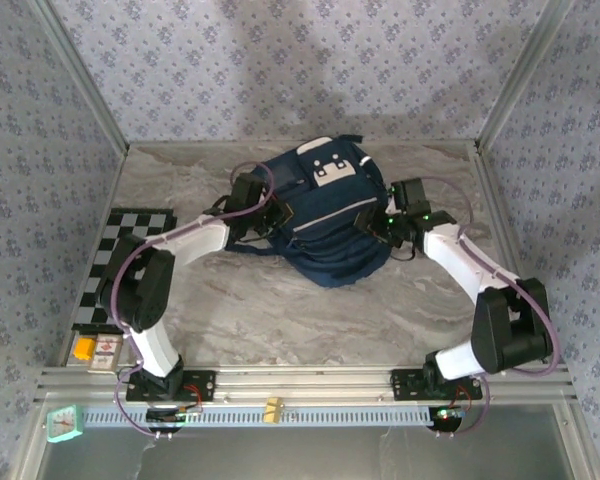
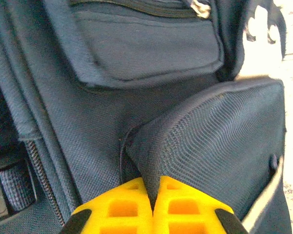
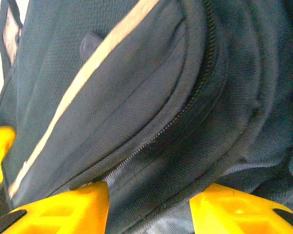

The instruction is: Pack books, pencil case, and school supplies into a backpack

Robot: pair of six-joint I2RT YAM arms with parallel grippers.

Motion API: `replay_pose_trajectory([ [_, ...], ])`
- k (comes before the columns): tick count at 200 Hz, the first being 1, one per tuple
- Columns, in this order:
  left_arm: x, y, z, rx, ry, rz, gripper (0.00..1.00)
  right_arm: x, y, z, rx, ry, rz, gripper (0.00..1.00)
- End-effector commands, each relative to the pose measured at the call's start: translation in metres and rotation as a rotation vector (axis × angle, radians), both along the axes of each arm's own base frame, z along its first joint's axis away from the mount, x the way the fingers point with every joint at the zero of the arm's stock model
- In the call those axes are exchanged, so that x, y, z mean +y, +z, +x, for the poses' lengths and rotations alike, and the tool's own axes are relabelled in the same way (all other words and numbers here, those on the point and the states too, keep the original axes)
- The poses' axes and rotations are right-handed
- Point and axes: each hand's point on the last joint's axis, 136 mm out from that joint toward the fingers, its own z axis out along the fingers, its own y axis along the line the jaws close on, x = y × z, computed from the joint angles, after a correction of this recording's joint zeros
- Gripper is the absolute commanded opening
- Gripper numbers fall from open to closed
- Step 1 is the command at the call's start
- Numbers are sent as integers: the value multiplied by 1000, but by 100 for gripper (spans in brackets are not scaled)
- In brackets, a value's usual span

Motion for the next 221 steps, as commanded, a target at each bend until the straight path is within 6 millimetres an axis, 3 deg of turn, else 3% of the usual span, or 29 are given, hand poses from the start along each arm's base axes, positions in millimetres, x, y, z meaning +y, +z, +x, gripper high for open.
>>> replay_pose_trajectory([
  [1, -14, 21, -30, -4, 4, -33, 0, -20, 24, 39, -109, 24, -41, 51],
  [14, -22, 25, -38, -3, 25, -39, 0, -27, 21, 46, -86, 43, -60, 53],
  [20, -26, 27, -41, -7, 29, -42, 0, -29, 30, 50, -91, 50, -71, 54],
  [35, -33, 30, -43, 0, 35, -38, 0, -35, 31, 41, -66, 60, -121, 55],
  [58, -42, 36, -37, 5, 44, -68, 0, -49, 36, 12, -56, 20, -230, 59],
  [67, -43, 37, -36, 6, 53, -72, 0, -53, 25, -10, -17, 8, -280, 60],
  [86, -43, 39, -36, 10, 63, -86, 0, -49, 26, -40, -16, 17, -370, 61],
  [108, -49, 44, -38, 15, 59, -107, 0, -26, 27, -66, -40, 56, -455, 60],
  [140, -57, 52, -42, 22, 61, -154, 0, 38, 35, -81, -132, 158, -460, 53],
  [193, -62, 60, -49, 33, 60, -212, 0, 107, 35, -84, -199, 202, -447, 41],
  [221, -65, 64, -50, 30, 58, -242, 0, 124, 22, -80, -196, 178, -447, 38],
])
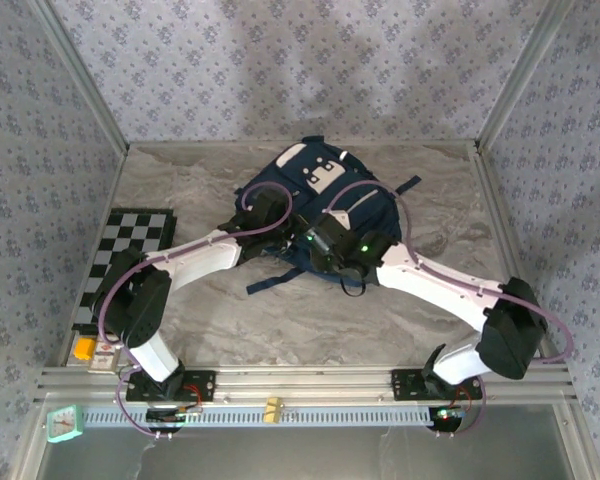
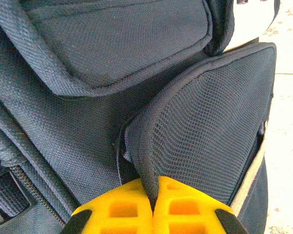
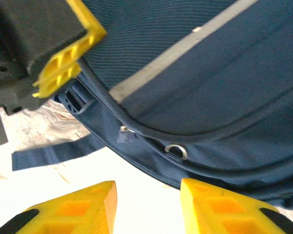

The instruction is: Pack books, pencil case, and school supplies into a backpack

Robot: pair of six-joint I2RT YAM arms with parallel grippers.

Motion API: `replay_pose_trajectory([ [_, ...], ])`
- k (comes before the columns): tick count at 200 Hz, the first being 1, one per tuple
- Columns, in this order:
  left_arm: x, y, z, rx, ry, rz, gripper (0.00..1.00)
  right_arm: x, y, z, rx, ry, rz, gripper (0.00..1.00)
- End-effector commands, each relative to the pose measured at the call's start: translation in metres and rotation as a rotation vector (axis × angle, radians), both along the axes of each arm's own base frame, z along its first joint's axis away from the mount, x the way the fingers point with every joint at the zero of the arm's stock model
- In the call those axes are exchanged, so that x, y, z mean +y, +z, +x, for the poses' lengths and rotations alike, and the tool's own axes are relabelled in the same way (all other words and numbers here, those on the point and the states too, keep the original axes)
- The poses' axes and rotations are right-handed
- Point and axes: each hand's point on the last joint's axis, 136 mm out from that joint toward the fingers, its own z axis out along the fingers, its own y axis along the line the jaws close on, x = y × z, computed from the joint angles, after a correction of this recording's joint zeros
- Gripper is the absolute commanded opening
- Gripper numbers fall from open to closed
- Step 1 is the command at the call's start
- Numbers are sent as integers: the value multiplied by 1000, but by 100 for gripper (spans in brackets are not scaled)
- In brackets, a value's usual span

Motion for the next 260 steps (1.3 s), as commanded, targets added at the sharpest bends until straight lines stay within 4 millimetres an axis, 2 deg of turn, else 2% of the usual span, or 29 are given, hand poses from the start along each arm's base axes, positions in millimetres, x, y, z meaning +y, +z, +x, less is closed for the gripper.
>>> replay_pose_trajectory([
  [1, -30, 54, -9, -76, -88, -165, 0, 10, 5, 14, -50, -84, 28, 37],
  [16, -31, 55, -10, -73, -92, -172, 0, 13, -4, 17, -44, -102, 24, 37],
  [18, -32, 56, -10, -75, -91, -174, 0, 18, 5, 21, -58, -104, 43, 37],
  [22, -31, 56, -10, -77, -91, -175, 0, 20, 7, 24, -65, -107, 49, 37],
  [45, -31, 57, -10, -78, -87, -184, 0, 19, 3, 31, -80, -149, 23, 38],
  [69, -30, 58, -11, -80, -86, -186, 0, 8, -6, 37, -73, -218, -11, 37],
  [102, -28, 60, -9, -83, -81, -193, 0, -1, -12, 43, -95, -273, -45, 31],
  [149, -25, 61, -9, -90, -80, -186, 0, -25, -16, 27, -65, -297, -126, 19],
  [176, -25, 58, -8, -84, -76, -188, 0, -8, -21, 34, -52, -204, -86, 19],
  [211, -26, 58, -7, -82, -79, -189, 0, -6, -25, 42, -51, -177, -130, 24],
  [260, -21, 56, -4, -86, -76, -165, 0, -13, -18, 42, -67, -152, -178, 2],
])
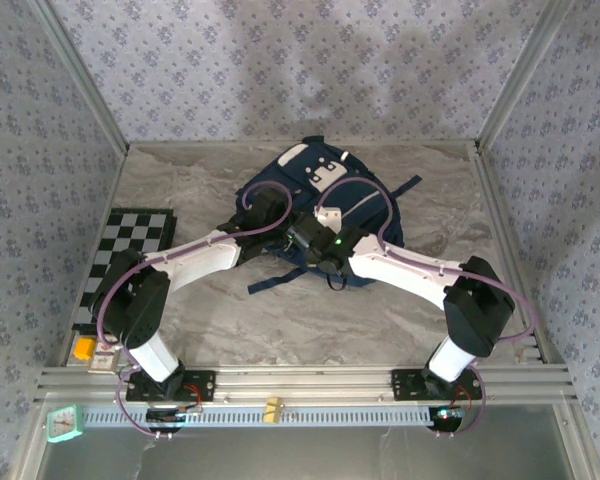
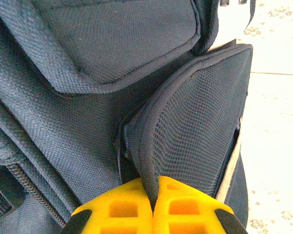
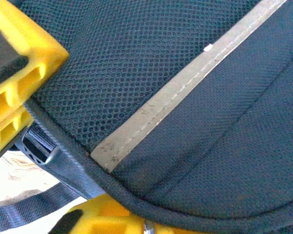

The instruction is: Pack books, pencil case, and school supplies into a backpack

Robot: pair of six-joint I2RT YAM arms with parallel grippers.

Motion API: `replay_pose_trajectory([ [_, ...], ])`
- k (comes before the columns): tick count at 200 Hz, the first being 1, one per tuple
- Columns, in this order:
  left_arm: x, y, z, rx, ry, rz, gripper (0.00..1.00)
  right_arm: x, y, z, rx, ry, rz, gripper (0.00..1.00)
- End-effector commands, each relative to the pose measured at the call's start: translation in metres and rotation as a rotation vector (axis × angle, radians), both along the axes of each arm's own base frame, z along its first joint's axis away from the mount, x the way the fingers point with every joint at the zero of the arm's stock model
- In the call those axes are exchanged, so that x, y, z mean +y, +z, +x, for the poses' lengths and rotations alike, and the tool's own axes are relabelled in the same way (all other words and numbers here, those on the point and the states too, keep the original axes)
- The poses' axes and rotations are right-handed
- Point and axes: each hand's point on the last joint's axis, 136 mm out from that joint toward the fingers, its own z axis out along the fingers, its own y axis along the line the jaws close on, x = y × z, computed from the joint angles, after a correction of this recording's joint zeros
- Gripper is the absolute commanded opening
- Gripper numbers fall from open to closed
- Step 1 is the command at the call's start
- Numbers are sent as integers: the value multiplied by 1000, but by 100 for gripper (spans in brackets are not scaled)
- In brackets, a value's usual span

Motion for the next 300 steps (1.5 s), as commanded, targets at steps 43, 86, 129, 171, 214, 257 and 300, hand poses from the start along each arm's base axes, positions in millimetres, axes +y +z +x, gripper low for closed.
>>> replay_pose_trajectory([
  [43, 15, 37, 5, -99, -41, -16, 0, -36, 18, -10, 9, 11, -88, 0],
  [86, 54, 19, 15, -90, -11, 68, 0, -79, 8, -30, 100, 3, -95, 0],
  [129, 70, 16, 31, -105, -47, 134, 0, -115, 4, -29, 158, -17, -66, 0],
  [171, 80, 21, 70, -163, -126, 155, 0, -75, 1, -36, 168, 195, 6, 0],
  [214, 68, 28, 120, -225, -239, 112, 0, 21, 16, -39, 144, 394, 137, 0],
  [257, 80, 37, 117, -254, -252, 97, 26, 47, 20, -7, 89, 317, 201, 0],
  [300, 107, 26, 59, -158, -164, 59, 55, 43, 15, -4, 85, 282, 213, 0],
])
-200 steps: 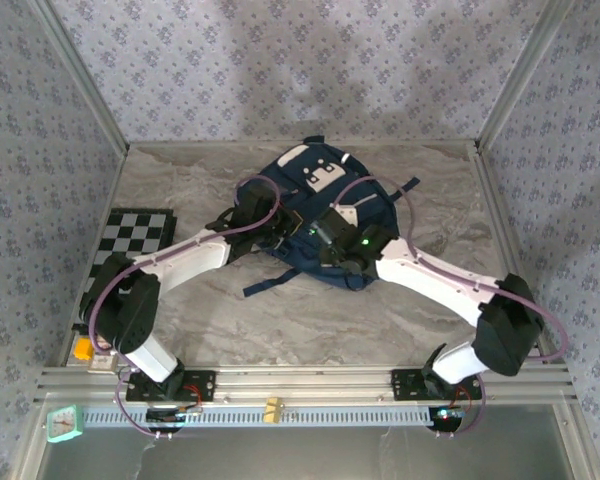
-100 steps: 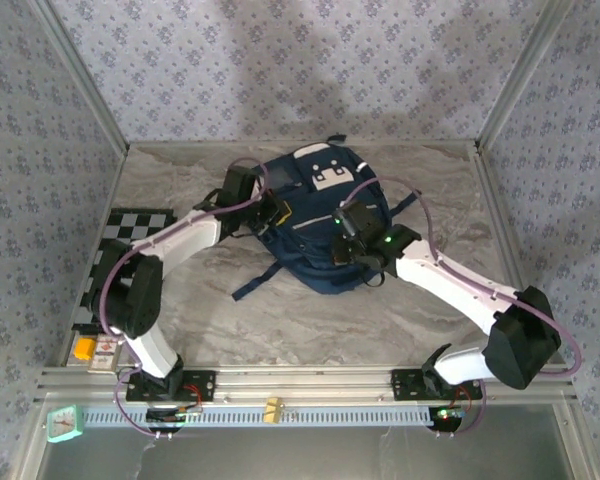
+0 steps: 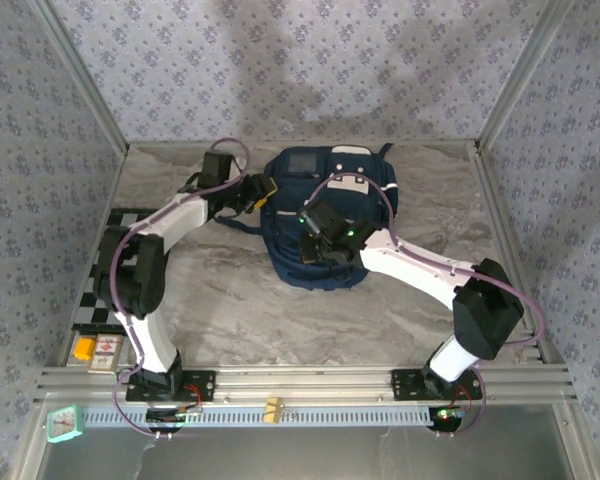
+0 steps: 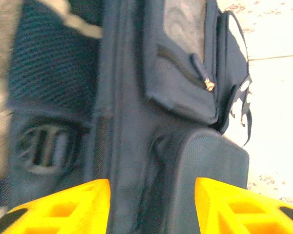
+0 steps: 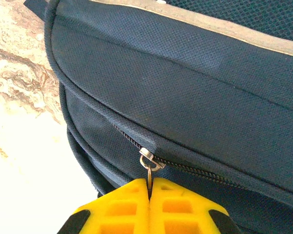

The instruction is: Pack books, pencil case, and school supplies into a backpack

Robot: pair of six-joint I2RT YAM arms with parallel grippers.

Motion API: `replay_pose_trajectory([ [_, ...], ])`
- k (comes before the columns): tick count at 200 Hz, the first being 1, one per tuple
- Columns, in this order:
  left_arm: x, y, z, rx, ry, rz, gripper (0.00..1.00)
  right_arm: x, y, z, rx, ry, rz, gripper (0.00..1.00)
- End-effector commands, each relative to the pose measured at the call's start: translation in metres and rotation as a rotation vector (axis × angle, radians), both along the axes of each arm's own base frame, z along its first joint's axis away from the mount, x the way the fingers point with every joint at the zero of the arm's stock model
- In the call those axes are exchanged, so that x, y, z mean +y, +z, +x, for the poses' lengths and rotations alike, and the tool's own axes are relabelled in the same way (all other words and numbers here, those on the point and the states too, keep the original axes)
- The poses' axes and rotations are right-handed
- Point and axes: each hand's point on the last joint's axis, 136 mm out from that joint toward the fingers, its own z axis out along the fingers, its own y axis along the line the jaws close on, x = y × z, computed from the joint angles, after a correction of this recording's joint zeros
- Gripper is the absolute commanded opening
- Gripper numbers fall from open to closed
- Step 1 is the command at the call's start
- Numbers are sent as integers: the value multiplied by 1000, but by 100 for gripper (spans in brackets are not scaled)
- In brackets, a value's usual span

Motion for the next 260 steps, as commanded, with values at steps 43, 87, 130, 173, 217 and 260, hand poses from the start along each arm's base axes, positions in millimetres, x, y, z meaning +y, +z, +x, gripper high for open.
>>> replay_pose_trajectory([
  [43, 0, 9, -73, 68, 169, -144, 62, 2, -2, -5, 23, -29, 42, 0],
  [87, -30, 2, -78, 101, 204, -178, 63, 4, -3, -4, 21, -30, 42, 0],
  [130, -58, 8, -78, 91, 187, -181, 58, 5, -7, -5, 27, -26, 31, 0],
  [173, -53, 4, -69, 93, 255, -147, 33, 1, -9, -3, 20, -40, 8, 0],
  [217, -40, 2, -63, 70, 280, -70, 6, -20, -9, -7, 21, -81, -62, 0],
  [260, 3, 9, -53, 28, 305, 24, 0, -68, -23, -30, 62, -99, -188, 0],
])
